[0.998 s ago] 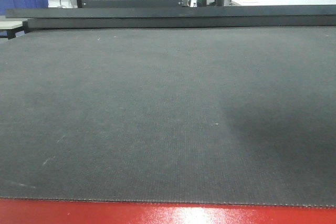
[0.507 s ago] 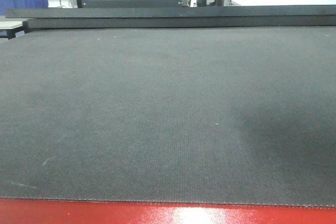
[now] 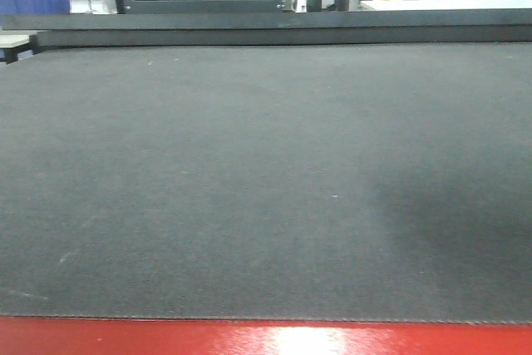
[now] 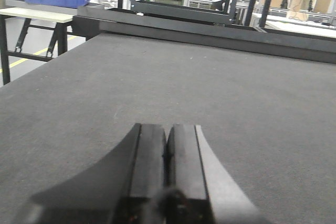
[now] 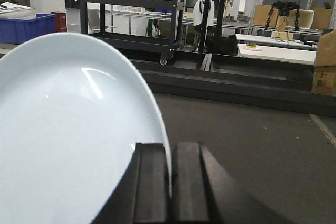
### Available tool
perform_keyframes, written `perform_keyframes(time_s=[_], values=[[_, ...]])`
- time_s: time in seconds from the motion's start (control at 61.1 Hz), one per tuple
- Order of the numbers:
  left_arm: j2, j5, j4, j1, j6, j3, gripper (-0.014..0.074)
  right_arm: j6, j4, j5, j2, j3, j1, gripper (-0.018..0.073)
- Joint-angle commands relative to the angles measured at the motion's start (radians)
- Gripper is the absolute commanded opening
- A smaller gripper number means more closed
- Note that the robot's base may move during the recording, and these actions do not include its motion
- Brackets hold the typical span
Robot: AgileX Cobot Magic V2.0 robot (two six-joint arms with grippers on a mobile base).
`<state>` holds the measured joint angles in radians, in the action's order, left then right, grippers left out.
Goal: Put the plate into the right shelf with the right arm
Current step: 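Drive the base to the shelf of blue bins holding the plate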
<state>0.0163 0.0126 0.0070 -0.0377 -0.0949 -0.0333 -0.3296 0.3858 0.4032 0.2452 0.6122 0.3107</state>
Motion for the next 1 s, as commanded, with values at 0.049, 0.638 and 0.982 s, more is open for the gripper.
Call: perform_keyframes(time_s=[0.049, 0.638, 0.982], values=[[0.012, -0.089, 0.000, -0.002, -0.006, -0.007, -0.0047, 0.008, 0.023, -0.095, 0.010, 0.036, -0.003, 0.0055], [0.012, -0.089, 0.000, -0.002, -0.006, -0.007, -0.0047, 0.008, 0.023, -0.095, 0.010, 0.036, -0.003, 0.0055], [0.012, -0.089, 0.000, -0.002, -0.006, -0.007, -0.0047, 0.008, 0.023, -0.095, 0.010, 0.036, -0.003, 0.0055]])
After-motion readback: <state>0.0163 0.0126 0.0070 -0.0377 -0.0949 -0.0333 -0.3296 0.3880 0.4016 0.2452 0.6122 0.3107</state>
